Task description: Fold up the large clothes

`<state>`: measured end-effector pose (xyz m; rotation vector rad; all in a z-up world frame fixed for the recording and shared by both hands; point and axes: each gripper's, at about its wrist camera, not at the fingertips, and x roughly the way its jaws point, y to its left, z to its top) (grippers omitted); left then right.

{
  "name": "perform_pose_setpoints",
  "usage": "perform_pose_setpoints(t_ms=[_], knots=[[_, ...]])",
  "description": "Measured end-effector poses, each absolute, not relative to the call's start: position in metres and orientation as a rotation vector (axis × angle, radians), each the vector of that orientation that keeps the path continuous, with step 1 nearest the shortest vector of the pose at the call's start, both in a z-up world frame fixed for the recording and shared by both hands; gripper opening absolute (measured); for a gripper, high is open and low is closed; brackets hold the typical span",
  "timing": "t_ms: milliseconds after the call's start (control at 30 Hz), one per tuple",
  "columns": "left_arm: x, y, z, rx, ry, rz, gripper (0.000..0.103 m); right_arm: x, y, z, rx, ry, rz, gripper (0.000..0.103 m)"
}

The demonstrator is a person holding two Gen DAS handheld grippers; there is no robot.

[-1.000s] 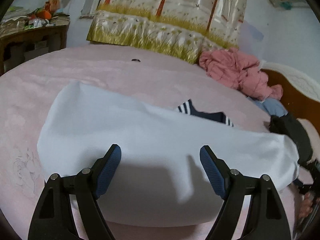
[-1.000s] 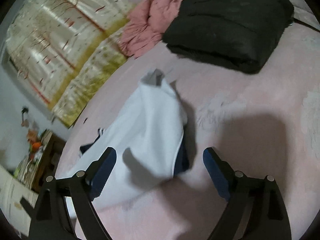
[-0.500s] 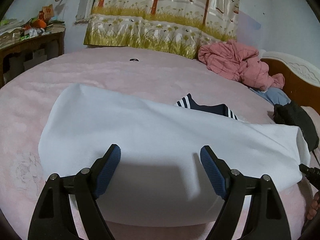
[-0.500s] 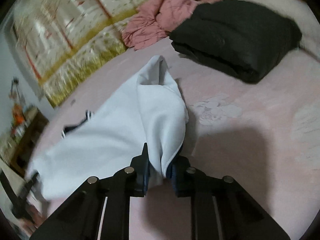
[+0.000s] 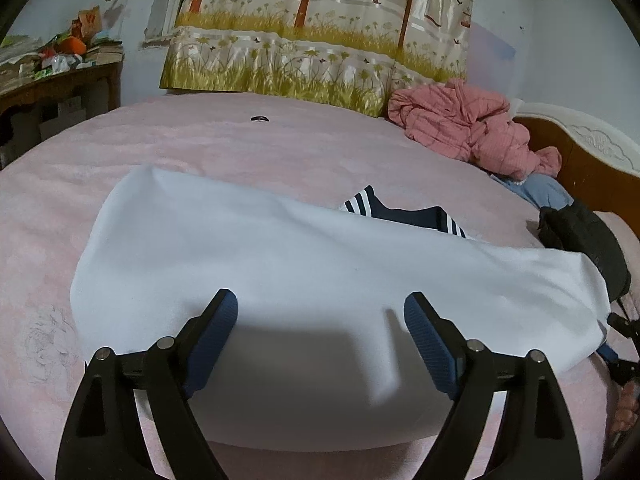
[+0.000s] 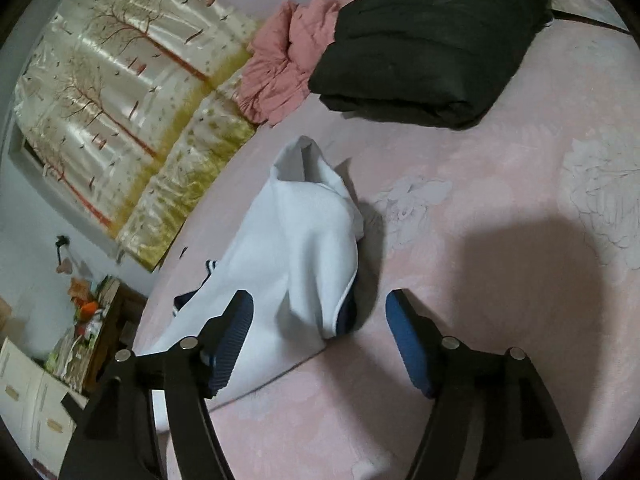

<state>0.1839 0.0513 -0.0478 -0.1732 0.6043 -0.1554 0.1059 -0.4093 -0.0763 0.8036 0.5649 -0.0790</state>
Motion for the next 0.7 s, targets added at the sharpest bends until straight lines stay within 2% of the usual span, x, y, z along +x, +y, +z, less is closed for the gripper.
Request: perform_pose_setpoints(t_ms=[67,100,133,167,200,233,267,300,333,400,500,700], knots=[[0.184,0.051,-0.048,-0.177,0.603,-0.159,0.084,0.121,-0.402,-0.078,0.751,0.569,-0.095,0.072],[0.184,0.05,-0.048,-0.178,0.604,-0.158,0.084,0.129,-0.399,-0.08,0.726,0.585,-0.105,0.067],[0.183,0.049,-0.048,-0.182,0.603,-0.16,0.084,0.14,-0.395,-0.079,0.689,0.62,-0.15,0.048],[0.183,0.048,-0.047,-0.185,0.602,-0.161,0.084,0.144,-0.393,-0.077,0.687,0.619,-0.16,0.034],[0.183,0.048,-0.046,-0.186,0.599,-0.162,0.084,0.147,-0.395,-0.078,0.718,0.606,-0.134,0.025],[0.182,0.048,-0.046,-0.187,0.596,-0.165,0.084,0.148,-0.398,-0.078,0.748,0.591,-0.135,0.02],[0.181,0.048,-0.045,-0.189,0.592,-0.164,0.083,0.148,-0.397,-0.074,0.737,0.576,-0.141,0.019],[0.179,0.051,-0.044,-0.194,0.583,-0.168,0.075,0.149,-0.391,-0.066,0.684,0.56,-0.15,0.017],[0.178,0.054,-0.043,-0.21,0.574,-0.171,0.061,0.149,-0.38,-0.055,0.6,0.54,-0.171,0.017],[0.173,0.068,-0.041,-0.276,0.546,-0.157,0.051,0.15,-0.348,-0.03,0.406,0.503,-0.214,0.017],[0.172,0.084,-0.04,-0.351,0.532,-0.166,0.045,0.156,-0.3,-0.005,0.208,0.48,-0.183,0.016],[0.163,0.067,-0.032,-0.244,0.47,-0.161,0.044,0.16,-0.209,-0.009,0.084,0.525,0.077,0.015]])
